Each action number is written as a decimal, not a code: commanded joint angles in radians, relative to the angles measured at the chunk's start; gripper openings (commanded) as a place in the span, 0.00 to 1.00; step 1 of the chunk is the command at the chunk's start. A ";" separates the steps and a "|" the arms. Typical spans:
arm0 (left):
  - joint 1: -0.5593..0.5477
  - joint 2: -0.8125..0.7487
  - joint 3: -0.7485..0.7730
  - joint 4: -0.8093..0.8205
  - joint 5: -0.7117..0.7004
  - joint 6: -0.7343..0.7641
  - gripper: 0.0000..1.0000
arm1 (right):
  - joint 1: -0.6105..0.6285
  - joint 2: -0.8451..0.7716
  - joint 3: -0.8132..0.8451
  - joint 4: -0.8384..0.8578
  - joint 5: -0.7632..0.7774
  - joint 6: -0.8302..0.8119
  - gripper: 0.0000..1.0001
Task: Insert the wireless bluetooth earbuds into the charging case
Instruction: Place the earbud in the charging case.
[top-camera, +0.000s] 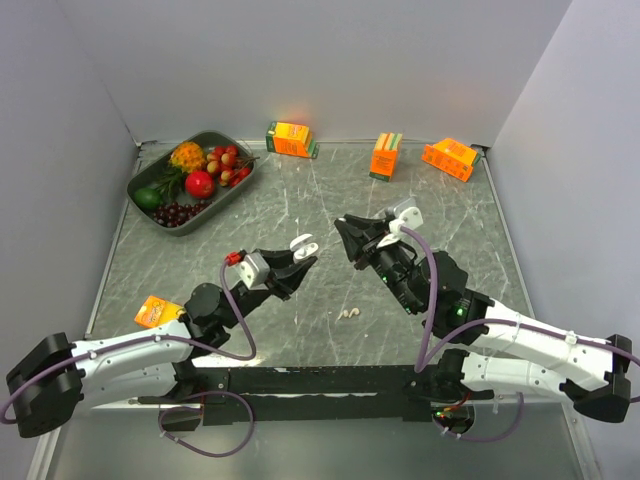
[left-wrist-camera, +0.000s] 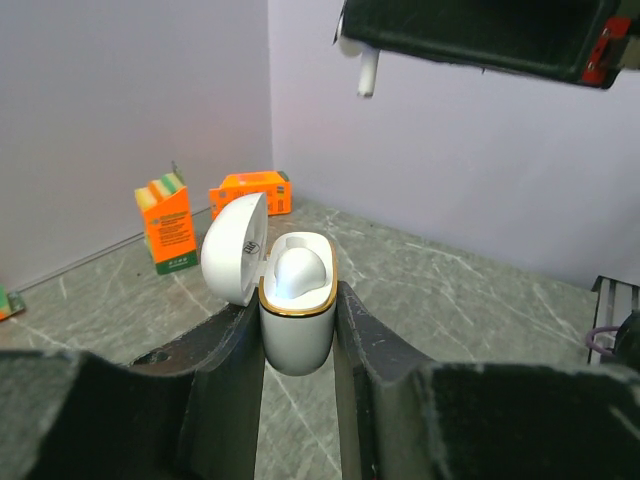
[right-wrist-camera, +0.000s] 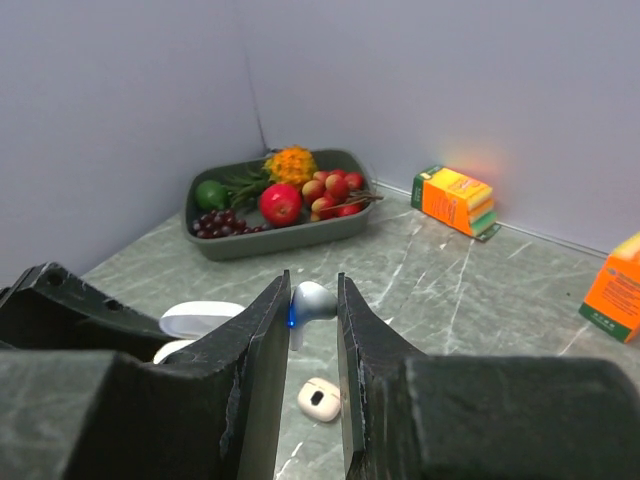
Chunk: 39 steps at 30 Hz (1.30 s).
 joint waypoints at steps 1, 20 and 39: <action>0.004 0.021 0.072 0.055 0.062 -0.042 0.01 | 0.015 0.003 0.009 -0.002 -0.044 0.028 0.00; 0.004 0.039 0.172 -0.112 -0.007 -0.160 0.01 | 0.025 0.061 -0.006 0.087 -0.019 0.013 0.00; 0.004 0.032 0.183 -0.131 0.003 -0.172 0.01 | 0.025 0.106 -0.015 0.090 -0.024 0.014 0.00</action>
